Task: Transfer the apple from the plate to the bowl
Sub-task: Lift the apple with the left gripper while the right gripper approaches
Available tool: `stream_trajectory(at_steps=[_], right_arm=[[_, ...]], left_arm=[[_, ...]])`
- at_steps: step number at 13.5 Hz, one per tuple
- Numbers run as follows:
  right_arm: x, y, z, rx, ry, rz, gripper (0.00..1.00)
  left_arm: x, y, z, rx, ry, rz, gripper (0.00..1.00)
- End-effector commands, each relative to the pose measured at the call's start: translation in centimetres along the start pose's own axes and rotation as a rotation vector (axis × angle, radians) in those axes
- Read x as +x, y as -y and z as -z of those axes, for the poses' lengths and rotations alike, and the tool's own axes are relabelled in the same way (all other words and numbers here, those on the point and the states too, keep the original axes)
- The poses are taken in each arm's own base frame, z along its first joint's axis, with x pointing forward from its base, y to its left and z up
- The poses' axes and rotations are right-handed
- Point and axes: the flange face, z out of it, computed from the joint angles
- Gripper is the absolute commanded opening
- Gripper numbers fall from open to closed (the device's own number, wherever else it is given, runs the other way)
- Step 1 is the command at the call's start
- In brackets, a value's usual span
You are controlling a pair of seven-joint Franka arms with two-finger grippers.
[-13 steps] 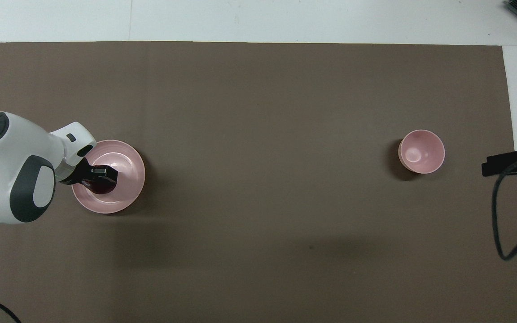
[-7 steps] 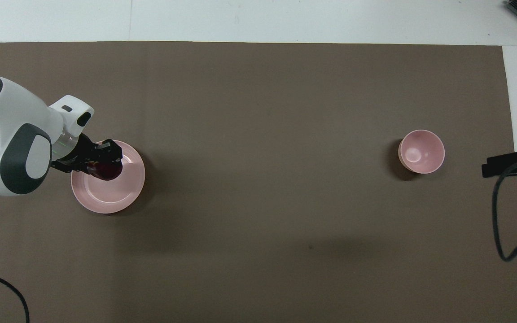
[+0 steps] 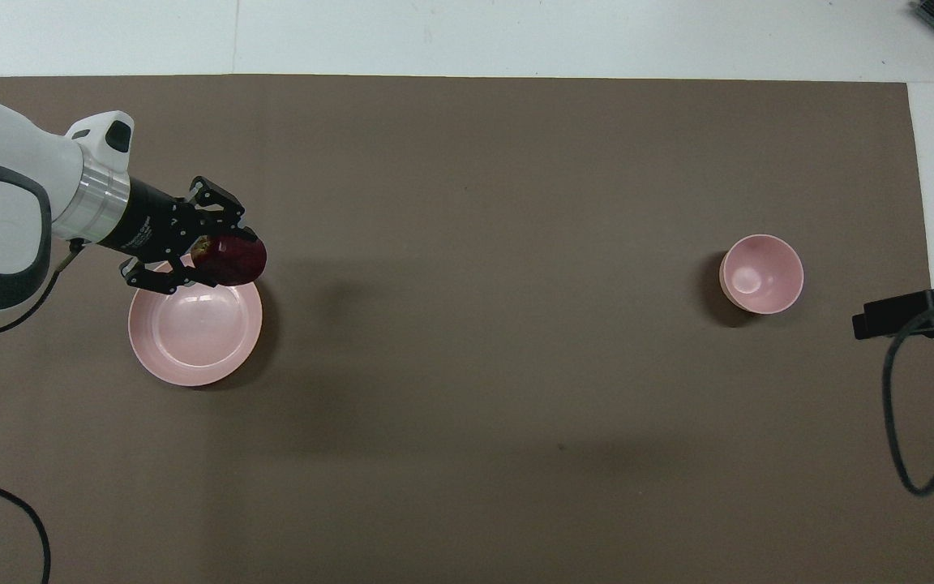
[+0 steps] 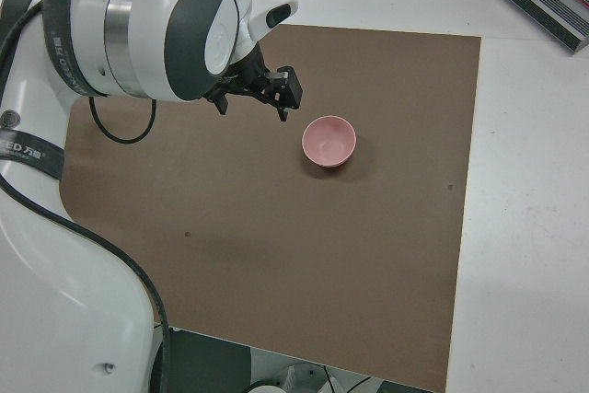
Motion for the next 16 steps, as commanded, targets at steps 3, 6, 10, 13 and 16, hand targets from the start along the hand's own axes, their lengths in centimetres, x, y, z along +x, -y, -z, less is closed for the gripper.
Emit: stream_trajectory(at_steps=[3,6,10,13,16], right_arm=[[-0.3,1.7,-2.8,0.213,0.027,0.056,1.00],[0.3,2.9,-4.2,0.405,0.037,0.040,1.00],[0.7,4.5,-7.8,0.657,0.074,-0.015,1.00],[0.1,6.5,-8.8,0.754,0.091,-0.059,1.00],[0.2,7.6,-10.0,0.887,0.105,-0.174,1.00]], left_arm=[[-3.2,-2.1,1.6,-0.064,0.266,0.212,0.00],[-6.4,-3.9,0.7,-0.072,0.403,0.271,0.00],[-11.7,-6.9,-1.4,-0.022,0.503,0.398,0.00],[-12.8,-8.8,-1.3,-0.119,0.537,0.434,0.00],[-13.9,-10.9,-1.7,-0.243,0.481,0.404,0.00]])
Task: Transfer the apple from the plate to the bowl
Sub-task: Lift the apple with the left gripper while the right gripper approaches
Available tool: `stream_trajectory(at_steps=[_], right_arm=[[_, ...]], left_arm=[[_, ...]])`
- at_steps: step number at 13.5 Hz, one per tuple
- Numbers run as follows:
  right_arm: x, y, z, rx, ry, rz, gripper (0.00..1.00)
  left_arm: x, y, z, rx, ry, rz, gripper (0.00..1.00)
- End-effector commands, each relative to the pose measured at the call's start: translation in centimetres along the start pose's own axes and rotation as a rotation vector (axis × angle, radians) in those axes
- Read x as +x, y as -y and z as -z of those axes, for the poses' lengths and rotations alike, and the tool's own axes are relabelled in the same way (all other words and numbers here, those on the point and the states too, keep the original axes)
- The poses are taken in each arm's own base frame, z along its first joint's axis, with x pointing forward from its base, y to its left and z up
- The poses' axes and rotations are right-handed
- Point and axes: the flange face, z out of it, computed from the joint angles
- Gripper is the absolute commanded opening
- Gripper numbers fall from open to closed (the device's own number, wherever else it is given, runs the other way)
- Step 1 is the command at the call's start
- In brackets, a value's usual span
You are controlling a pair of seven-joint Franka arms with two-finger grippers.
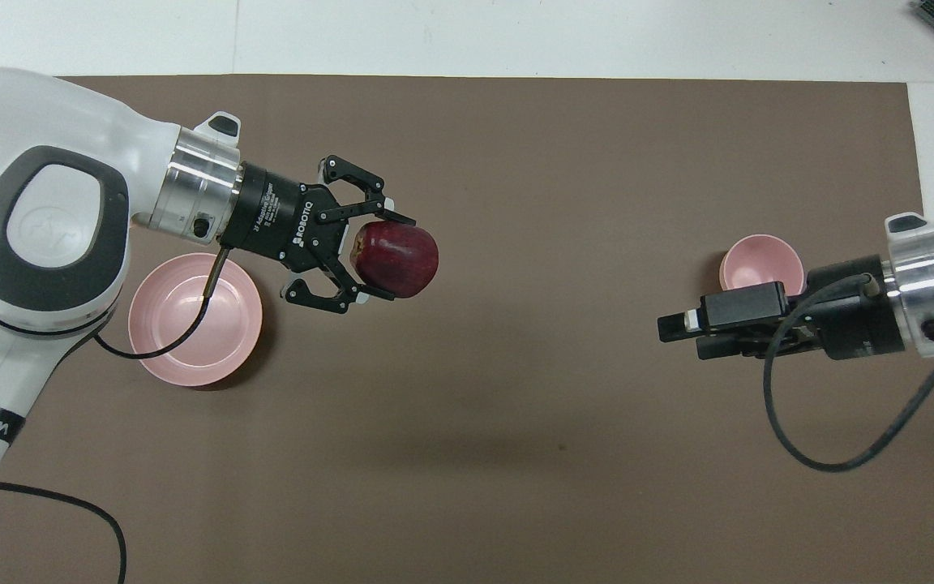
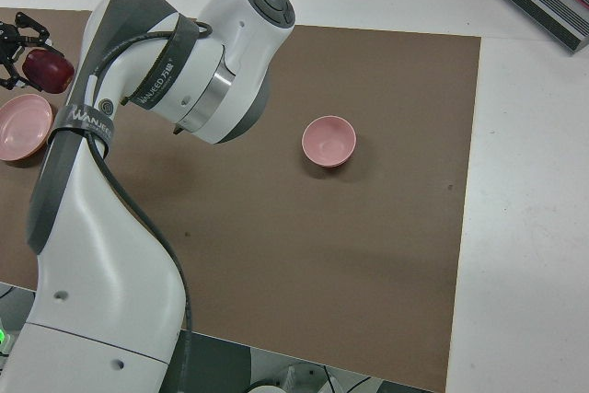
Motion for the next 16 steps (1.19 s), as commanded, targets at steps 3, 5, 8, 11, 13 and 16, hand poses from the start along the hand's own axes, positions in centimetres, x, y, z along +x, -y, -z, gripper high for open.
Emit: stream_trajectory(at_steps=[3,5,8,11,13,16], right_arm=[[-0.3,1.1,-4.3,0.175,-0.068,-0.104,1.00],[-0.2,2.5,-6.0,0.178,-0.087,-0.118,1.00],[-0.2,2.7,-6.3,0.181,-0.086,-0.119,1.00],[-0.1,3.1,-6.6,0.182,-0.097,-0.117,1.00],[-0.1,3.2,-6.7,0.182,-0.105,-0.128,1.00],[-0.1,3.3,-6.8,0.183,-0.100,-0.133,1.00]], left_arm=[[-3.0,-0.9,-2.2,-0.069,0.064,-0.062,0.00],[-4.0,-0.6,-2.8,-0.063,0.092,-0.024,0.00],[-6.2,0.3,-5.5,-0.008,0.113,-0.003,0.00],[-6.8,1.4,-5.9,0.048,0.203,0.047,0.00],[-7.1,1.6,-5.9,0.057,0.231,0.096,0.00],[-6.0,1.8,-4.8,0.024,0.289,0.145,0.00]])
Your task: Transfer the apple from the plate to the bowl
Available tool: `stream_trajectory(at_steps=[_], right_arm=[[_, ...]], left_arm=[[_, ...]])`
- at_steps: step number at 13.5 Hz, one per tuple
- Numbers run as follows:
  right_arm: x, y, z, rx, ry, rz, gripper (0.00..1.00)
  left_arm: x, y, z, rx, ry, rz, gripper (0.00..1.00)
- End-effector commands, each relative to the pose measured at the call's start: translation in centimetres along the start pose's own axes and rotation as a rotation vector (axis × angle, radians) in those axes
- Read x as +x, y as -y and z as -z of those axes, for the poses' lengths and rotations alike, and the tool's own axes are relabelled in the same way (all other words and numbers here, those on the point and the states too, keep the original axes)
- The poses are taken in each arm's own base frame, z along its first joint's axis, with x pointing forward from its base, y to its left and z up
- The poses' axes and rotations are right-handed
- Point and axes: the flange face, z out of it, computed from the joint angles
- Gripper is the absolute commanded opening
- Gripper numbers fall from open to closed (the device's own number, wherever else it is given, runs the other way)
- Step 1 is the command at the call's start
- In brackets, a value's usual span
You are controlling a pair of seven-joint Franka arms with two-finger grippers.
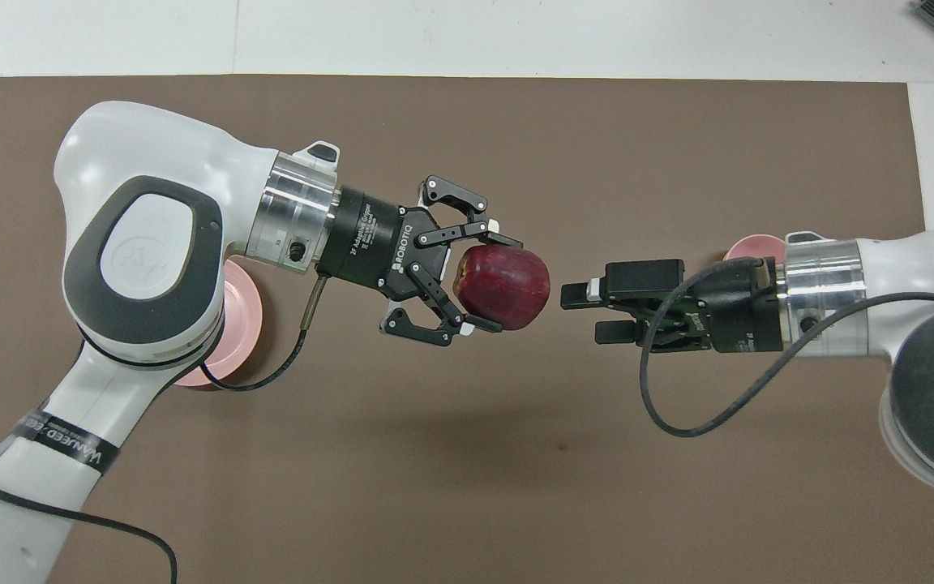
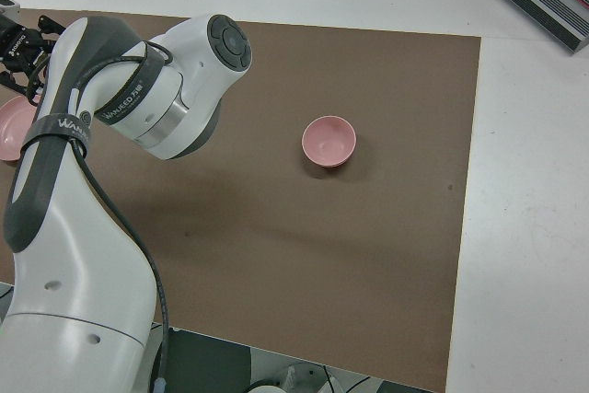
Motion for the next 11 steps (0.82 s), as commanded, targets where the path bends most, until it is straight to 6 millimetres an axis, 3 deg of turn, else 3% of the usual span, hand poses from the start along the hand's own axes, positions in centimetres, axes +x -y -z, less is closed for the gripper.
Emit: stream_trajectory(at_steps=[1,2,4,9,11], right_arm=[[-0.6,0.2,0.1,0.043,-0.011,-0.037,1.00],[-0.6,0.3,0.1,0.061,-0.009,-0.043,1.00],[-0.6,0.7,0.2,0.105,-0.010,-0.077,1.00],[-0.1,1.0,1.0,0.191,-0.024,-0.150,1.00],[-0.2,1.3,0.6,0.189,-0.037,-0.152,1.00]], left_arm=[[0.4,1.1,2.5,-0.044,0.081,0.064,0.00],[0.7,0.9,3.6,-0.065,0.098,0.075,0.00],[1.0,1.2,3.8,-0.057,0.125,0.091,0.00],[0.0,4.3,-0.6,-0.001,0.144,0.109,0.00],[-0.4,4.4,-1.3,-0.001,0.146,0.107,0.00]])
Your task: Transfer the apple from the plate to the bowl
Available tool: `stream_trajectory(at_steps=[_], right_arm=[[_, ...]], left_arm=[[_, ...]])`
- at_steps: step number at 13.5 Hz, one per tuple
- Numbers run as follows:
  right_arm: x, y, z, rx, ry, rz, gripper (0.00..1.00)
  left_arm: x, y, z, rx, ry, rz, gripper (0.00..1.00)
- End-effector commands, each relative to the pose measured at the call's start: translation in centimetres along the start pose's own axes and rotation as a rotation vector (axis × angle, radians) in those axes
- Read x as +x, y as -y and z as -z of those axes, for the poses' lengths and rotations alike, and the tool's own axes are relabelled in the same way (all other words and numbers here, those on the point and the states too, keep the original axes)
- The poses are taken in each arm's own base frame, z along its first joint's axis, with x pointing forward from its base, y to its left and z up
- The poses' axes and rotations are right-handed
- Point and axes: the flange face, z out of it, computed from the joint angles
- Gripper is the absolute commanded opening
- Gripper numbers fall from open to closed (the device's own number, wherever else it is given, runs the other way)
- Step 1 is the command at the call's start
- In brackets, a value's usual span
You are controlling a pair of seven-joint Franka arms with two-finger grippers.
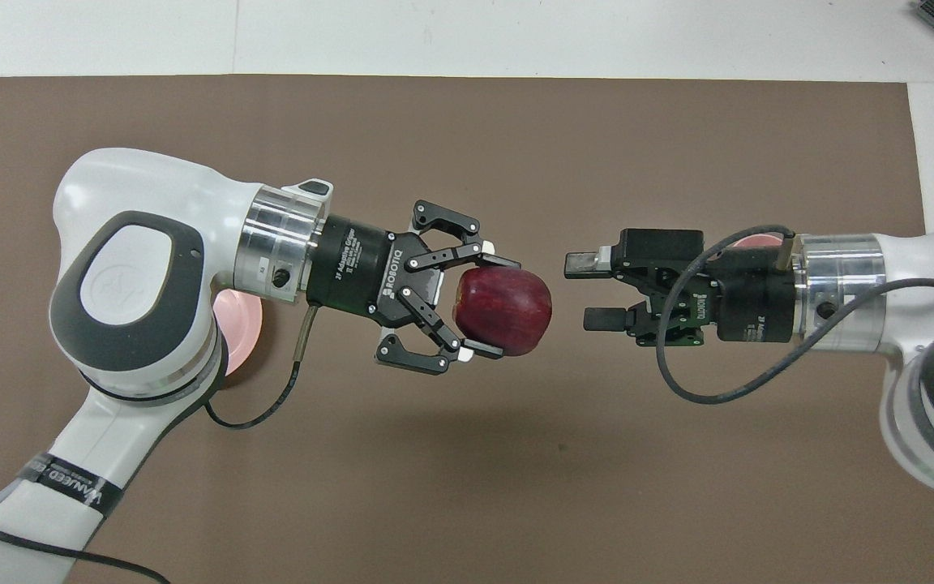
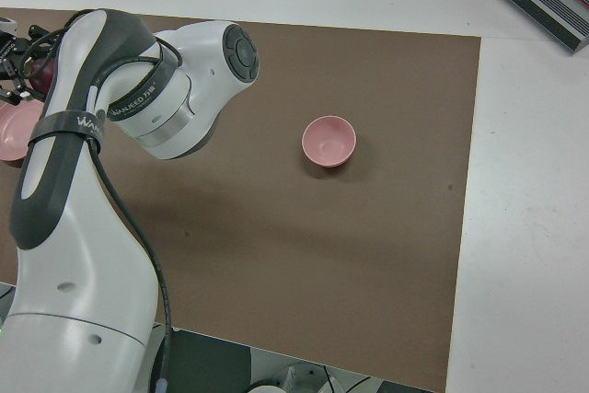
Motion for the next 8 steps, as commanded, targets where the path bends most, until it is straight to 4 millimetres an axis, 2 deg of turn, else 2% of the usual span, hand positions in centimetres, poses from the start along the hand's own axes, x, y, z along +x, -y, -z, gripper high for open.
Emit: stream_trajectory(at_steps=[1,4,6,8], right_arm=[[-0.7,0.2,-0.1,0.026,-0.022,-0.027,1.00],[-1.1,0.1,-0.2,0.023,-0.006,-0.018,1.00],[-1.2,0.0,-0.2,0.020,-0.001,-0.017,1.00],[-1.5,-0.1,-0.3,0.014,0.016,-0.010,1.00]], left_arm=[[-0.8,1.5,-1.0,-0.014,0.016,0.013,0.00],[-1.1,1.4,-2.9,-0.059,0.001,0.017,0.00],[-1.1,0.9,-3.0,-0.073,0.032,0.032,0.00],[-1.0,0.9,-3.9,-0.066,0.051,0.042,0.00]])
